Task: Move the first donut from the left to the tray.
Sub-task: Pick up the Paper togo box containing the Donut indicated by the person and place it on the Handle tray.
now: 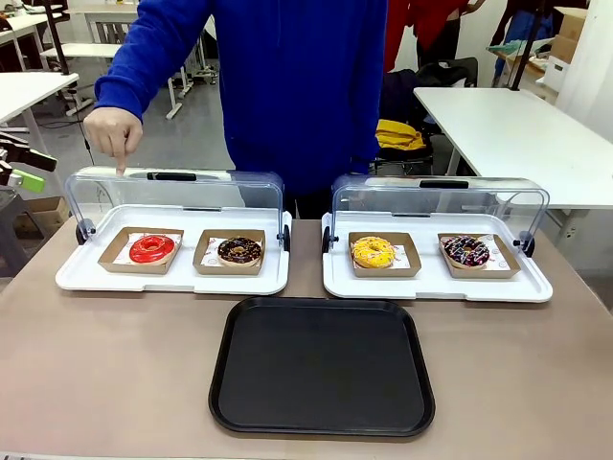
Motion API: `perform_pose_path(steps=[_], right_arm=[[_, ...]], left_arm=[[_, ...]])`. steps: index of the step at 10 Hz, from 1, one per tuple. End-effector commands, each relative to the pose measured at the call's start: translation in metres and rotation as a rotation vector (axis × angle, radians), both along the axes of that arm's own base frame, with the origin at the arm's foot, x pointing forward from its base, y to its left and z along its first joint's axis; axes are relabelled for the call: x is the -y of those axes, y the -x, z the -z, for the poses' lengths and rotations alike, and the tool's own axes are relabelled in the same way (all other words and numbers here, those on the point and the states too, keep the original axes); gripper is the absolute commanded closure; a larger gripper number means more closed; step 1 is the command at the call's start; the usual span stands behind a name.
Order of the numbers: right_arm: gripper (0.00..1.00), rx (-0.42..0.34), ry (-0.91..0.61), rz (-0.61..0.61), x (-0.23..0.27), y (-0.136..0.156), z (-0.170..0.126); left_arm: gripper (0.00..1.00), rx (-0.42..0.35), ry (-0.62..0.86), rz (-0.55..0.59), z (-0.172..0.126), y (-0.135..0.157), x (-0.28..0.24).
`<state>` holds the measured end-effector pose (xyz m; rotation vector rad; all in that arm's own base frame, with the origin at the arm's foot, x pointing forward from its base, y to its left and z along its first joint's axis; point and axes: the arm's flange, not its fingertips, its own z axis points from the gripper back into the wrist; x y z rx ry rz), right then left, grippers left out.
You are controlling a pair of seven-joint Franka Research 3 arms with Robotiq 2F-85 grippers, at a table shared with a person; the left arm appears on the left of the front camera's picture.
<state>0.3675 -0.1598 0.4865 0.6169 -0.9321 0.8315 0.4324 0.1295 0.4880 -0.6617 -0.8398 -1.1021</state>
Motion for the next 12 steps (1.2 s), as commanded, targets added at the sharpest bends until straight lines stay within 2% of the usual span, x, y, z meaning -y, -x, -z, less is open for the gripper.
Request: perform_pose_path(steps=[1,4,5,8,10,12], right_arm=[[0.0,0.034,-0.012,-0.007,0.001,-0.004,0.0],[0.0,0.034,-0.012,-0.007,0.001,-0.004,0.0],[0.0,0.034,-0.012,-0.007,0.001,-0.004,0.0],[0.0,0.034,-0.012,-0.007,0.001,-0.004,0.0],[0.0,0.034,-0.012,-0.007,0.001,-0.004,0.0],[0.0,0.034,-0.012,-0.007,0.001,-0.004,0.0]], left_arm=[[0.0,0.004,0.011,0.008,-0.001,0.0,0.0],[0.0,0.0,0.0,0.0,0.0,0.0,0.0],[0.0,0.028,-0.127,0.019,0.0,-0.011,0.013],[0.0,0.049,-0.384,0.134,0.005,-0.029,0.046],[0.0,0.065,-0.558,0.177,0.022,-0.038,0.067],[0.0,0.071,-0.649,0.159,0.044,-0.047,0.084]])
